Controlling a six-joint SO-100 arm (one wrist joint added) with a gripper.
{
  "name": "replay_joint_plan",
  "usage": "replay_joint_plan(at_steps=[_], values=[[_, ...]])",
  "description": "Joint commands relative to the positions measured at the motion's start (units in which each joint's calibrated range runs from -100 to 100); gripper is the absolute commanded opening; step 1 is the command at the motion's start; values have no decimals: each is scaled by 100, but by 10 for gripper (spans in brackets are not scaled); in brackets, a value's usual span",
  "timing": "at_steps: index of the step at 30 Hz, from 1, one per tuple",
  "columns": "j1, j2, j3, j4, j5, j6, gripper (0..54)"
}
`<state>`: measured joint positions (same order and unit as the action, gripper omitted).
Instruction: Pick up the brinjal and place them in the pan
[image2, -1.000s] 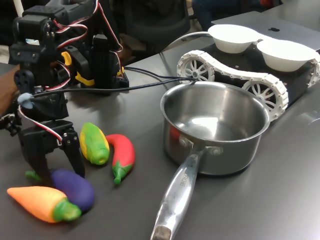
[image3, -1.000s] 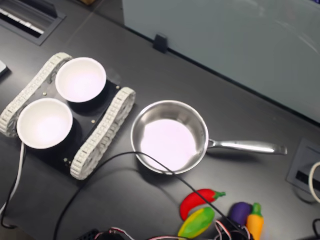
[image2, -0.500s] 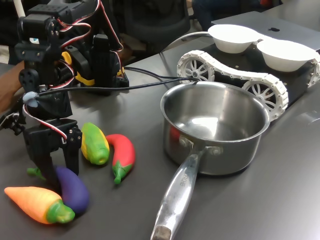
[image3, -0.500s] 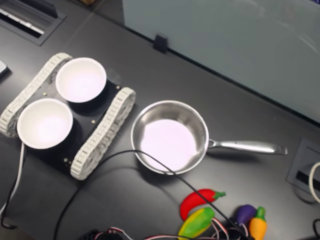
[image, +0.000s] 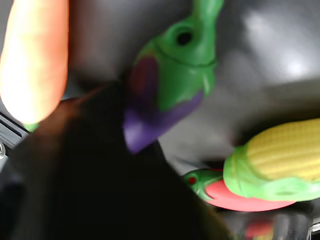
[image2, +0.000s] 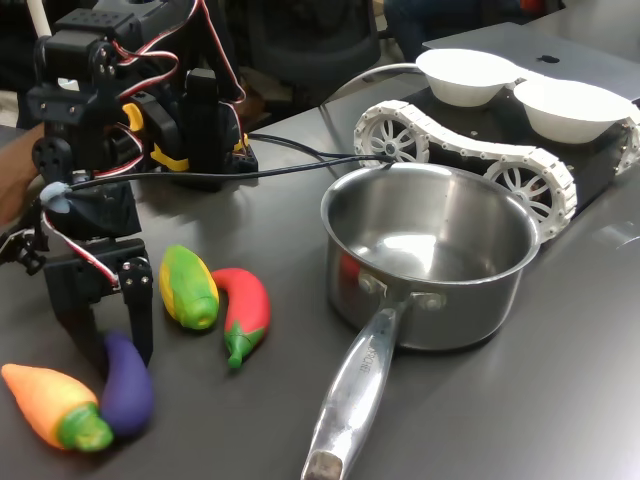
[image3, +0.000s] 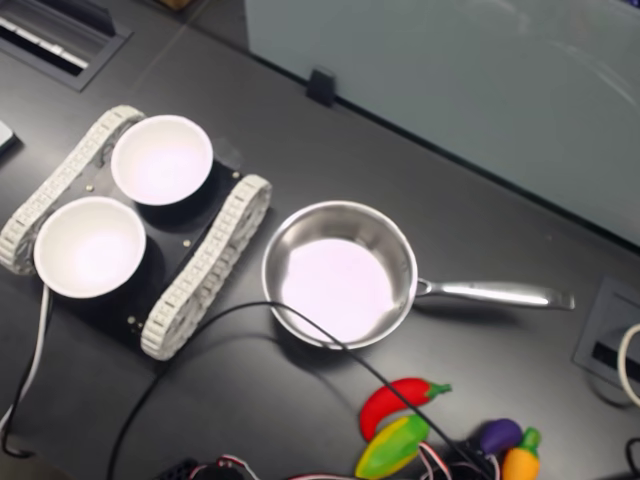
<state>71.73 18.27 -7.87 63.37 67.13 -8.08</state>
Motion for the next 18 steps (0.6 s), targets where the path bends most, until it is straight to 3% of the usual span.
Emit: replay_joint_plan(at_steps=[1, 5, 8, 18], values=[[-246, -557, -71, -499, -962, -184, 2], [-349, -760, -271, -516, -1651, -242, 2], [-326, -911, -444, -311, -1900, -394, 2], [-303, -1612, -1234, 1130, -2398, -957, 2]])
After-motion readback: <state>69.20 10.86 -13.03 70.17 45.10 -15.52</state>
